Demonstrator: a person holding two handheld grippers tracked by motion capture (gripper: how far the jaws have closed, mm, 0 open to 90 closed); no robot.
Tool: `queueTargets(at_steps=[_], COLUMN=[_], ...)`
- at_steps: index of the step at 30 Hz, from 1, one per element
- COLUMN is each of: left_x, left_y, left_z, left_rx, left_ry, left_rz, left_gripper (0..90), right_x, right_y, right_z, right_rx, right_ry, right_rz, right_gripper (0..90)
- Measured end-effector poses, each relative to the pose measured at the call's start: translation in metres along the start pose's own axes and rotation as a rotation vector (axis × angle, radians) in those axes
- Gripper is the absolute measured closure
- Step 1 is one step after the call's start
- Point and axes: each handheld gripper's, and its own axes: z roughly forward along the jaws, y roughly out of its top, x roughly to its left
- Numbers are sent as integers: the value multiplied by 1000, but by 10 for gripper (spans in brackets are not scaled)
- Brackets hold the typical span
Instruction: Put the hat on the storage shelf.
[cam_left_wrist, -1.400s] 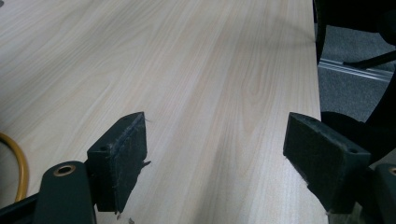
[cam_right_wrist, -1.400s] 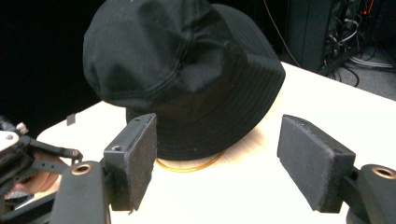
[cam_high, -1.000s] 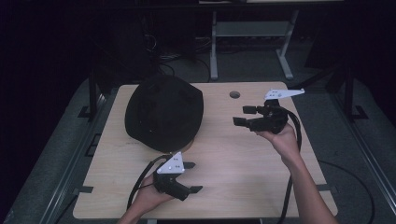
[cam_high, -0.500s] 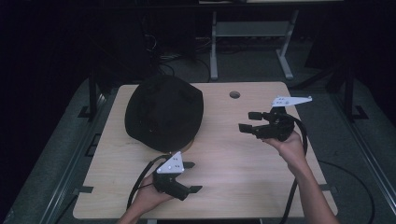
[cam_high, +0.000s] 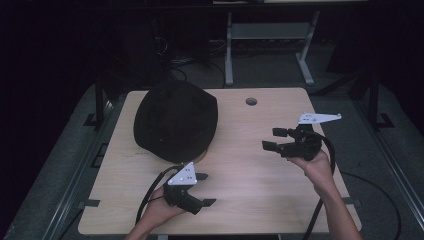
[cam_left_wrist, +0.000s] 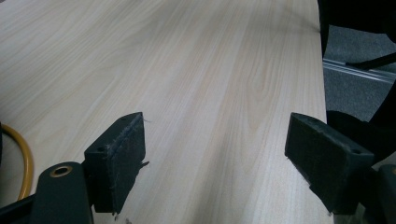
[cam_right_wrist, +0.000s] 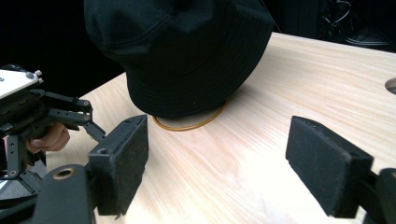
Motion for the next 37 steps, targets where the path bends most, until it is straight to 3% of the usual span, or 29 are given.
queueTargets(at_steps=[16,25,37], left_x=[1,0,1], left_y=[0,-1,0], left_z=[-2,-4,-5], left_rx=[-6,-11,-22], left_ry=[2,4,2], left_rz=[-14,-21,-32], left_gripper=[197,197,197], right_x=[1,10,31], right_y=[-27,-49,-87], right_z=[-14,-22,-38], right_rx=[7,28,-14], right_ry=[-11,-22,-38], right_rz=[18,7,-4], right_gripper=[201,200,186])
